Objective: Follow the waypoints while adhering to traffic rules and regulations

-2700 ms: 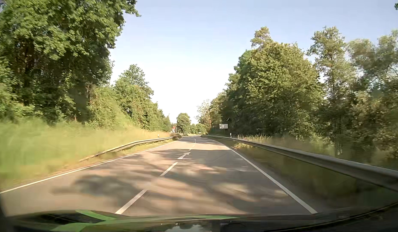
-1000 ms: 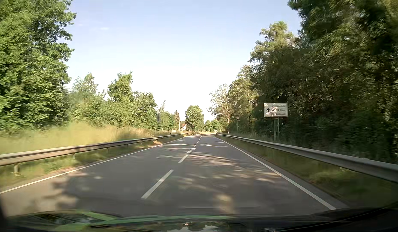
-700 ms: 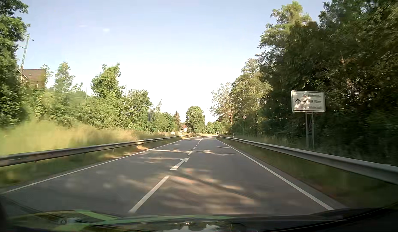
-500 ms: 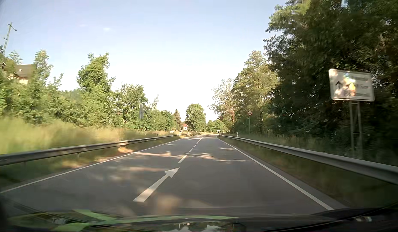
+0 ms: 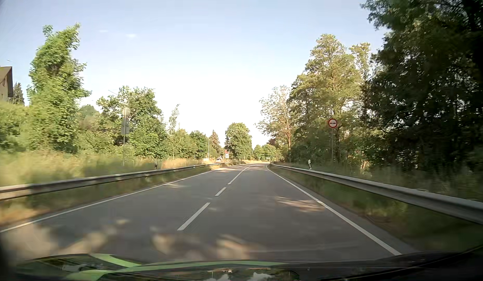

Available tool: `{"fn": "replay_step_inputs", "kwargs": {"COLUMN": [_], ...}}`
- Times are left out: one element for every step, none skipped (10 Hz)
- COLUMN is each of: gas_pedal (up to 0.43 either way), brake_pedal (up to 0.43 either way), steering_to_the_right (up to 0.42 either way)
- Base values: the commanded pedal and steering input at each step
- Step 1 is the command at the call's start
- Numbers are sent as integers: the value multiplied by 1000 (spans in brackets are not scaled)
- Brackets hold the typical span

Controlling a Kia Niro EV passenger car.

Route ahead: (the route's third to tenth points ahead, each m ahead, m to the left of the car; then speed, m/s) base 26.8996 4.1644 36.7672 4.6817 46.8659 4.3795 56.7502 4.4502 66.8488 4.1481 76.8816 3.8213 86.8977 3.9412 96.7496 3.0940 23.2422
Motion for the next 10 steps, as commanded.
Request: {"fn": "replay_step_inputs", "kwargs": {"gas_pedal": [220,228,240,240,240,240,228,197,189,177], "brake_pedal": [0,0,0,0,0,0,0,0,0,0], "steering_to_the_right": [-7,-6,-6,-5,-4,-2,-1,-1,-1,-1]}}
